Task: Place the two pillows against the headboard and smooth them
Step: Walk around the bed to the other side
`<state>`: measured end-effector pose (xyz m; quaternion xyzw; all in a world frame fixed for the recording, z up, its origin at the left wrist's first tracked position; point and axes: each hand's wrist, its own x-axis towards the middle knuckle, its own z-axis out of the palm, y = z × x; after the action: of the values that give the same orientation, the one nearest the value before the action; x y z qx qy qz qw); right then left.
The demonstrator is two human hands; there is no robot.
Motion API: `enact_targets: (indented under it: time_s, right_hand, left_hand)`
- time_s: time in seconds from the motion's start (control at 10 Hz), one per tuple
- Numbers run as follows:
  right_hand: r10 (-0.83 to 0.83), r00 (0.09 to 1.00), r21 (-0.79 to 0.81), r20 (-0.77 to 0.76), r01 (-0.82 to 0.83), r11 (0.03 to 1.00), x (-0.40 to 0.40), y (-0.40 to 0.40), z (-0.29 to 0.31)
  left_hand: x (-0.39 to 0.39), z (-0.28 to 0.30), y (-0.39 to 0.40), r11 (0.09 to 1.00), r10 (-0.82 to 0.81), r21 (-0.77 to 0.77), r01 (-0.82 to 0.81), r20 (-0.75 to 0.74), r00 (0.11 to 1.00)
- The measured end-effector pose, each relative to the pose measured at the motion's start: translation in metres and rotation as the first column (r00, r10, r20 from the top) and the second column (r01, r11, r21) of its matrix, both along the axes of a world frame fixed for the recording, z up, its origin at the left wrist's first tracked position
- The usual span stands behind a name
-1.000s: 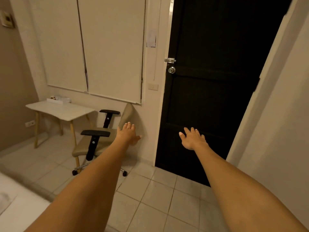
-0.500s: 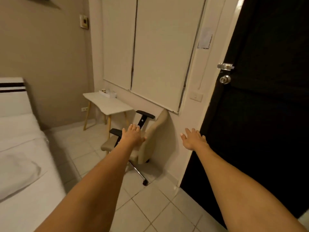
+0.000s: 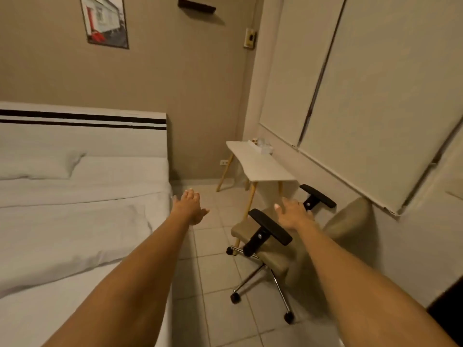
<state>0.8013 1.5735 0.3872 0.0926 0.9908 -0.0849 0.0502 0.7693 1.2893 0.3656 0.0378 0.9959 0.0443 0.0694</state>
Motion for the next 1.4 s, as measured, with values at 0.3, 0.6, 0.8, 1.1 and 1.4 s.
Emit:
enact_targets:
  time_s: [0.3, 0.6, 0.8, 1.1, 1.4]
  right_hand:
    - [0.221, 0.975, -0.008, 0.034, -0.221, 0.975, -0.169, -0.086, -0.022]
    - [0.521, 0.853, 0.009, 0.017, -0.521, 0.854, -0.317, -0.195, -0.036]
    - [0.64, 0.767, 0.018, 0.039, -0.641, 0.767, -0.406, -0.26, -0.029]
    - [0.817, 0.562, 0.023, 0.128, -0.825, 0.564, -0.463, -0.393, -0.06]
    - [0.906, 0.411, 0.007, 0.103, -0.911, 0.413, -0.528, -0.547, -0.07]
  left_hand:
    - [-0.083, -0.019, -0.103, 0.966, 0.259, -0.018, -0.259, 0.029, 0.965]
    - [-0.129, -0.039, -0.199, 0.792, 0.61, -0.044, -0.609, 0.081, 0.788]
    - [-0.156, -0.037, -0.234, 0.665, 0.746, -0.04, -0.745, 0.073, 0.662]
    - [-0.161, -0.071, -0.308, 0.469, 0.876, -0.09, -0.879, 0.174, 0.449]
    - [-0.202, -0.077, -0.416, 0.302, 0.945, -0.083, -0.95, 0.16, 0.286]
